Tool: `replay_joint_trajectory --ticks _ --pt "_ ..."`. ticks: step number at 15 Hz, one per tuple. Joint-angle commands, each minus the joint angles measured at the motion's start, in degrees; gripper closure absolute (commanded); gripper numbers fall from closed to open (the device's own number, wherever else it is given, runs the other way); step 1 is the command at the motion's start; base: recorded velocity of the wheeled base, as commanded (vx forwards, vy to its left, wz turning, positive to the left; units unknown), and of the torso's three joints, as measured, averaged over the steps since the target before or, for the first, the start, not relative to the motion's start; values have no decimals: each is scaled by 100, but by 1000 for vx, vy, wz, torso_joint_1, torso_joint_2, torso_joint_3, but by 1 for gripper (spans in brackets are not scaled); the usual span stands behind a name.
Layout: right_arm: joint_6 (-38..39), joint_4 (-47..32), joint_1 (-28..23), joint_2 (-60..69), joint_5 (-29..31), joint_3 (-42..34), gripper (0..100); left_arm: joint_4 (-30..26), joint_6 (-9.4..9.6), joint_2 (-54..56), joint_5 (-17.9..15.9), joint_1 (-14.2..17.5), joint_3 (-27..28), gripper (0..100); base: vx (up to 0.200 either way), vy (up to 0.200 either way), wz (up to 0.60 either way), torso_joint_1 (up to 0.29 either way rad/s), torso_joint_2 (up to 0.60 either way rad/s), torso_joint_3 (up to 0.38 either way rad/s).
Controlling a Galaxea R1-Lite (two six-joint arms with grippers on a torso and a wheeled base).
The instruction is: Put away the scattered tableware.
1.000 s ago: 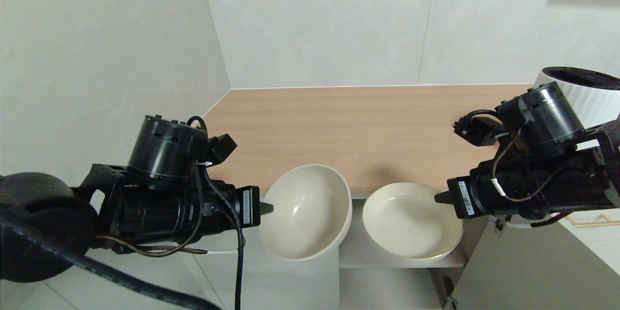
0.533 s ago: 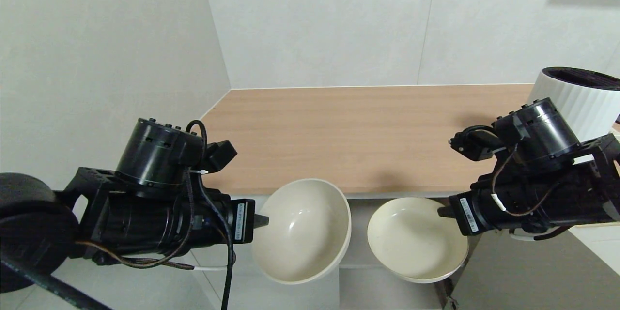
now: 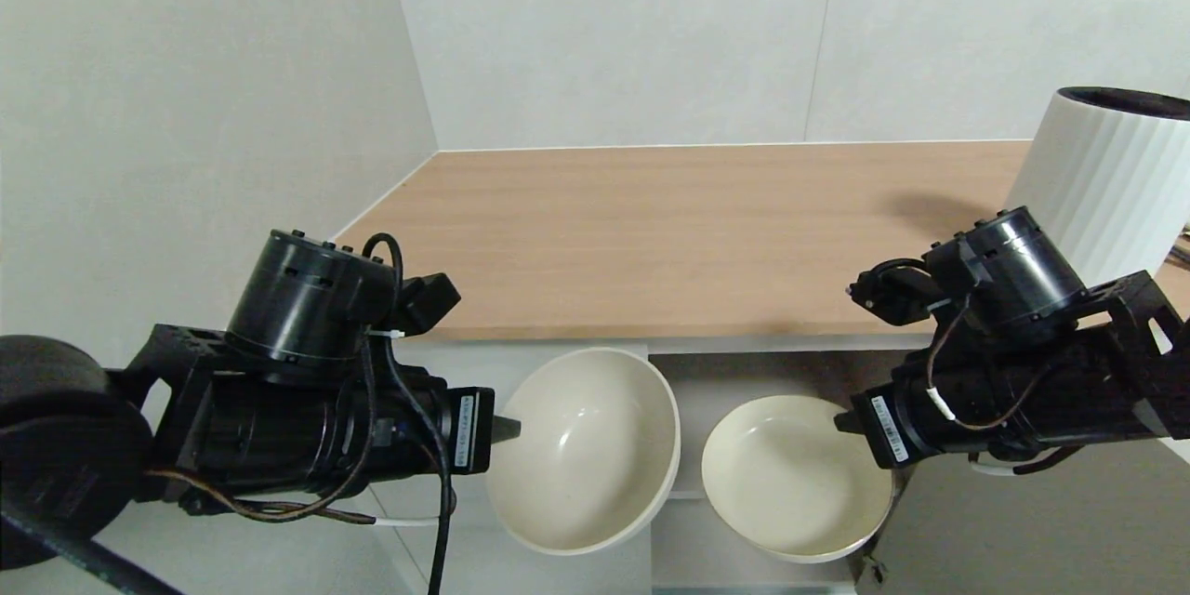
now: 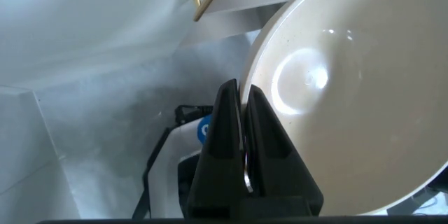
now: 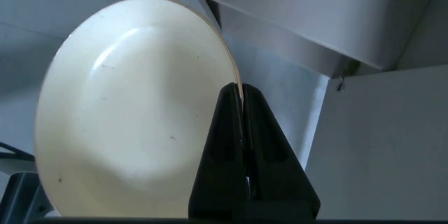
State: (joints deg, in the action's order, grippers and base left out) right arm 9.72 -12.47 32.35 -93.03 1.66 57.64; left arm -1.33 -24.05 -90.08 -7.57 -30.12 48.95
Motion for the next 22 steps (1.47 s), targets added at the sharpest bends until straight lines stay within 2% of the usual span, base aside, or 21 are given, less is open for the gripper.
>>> replay_joint_trajectory --ticks 1,13,19,22 --pt "4 -1 17 -58 1 2 100 1 -3 -28 1 6 1 100 0 0 0 -188 476 290" --pt "4 8 17 -190 10 2 100 10 -3 -71 1 6 10 100 0 0 0 -139 447 300" --pt "4 8 17 -339 19 11 100 27 -3 -107 1 6 10 100 0 0 0 -14 49 35" --pt "4 148 17 -910 89 46 100 27 -3 -115 36 6 10 100 0 0 0 0 0 0"
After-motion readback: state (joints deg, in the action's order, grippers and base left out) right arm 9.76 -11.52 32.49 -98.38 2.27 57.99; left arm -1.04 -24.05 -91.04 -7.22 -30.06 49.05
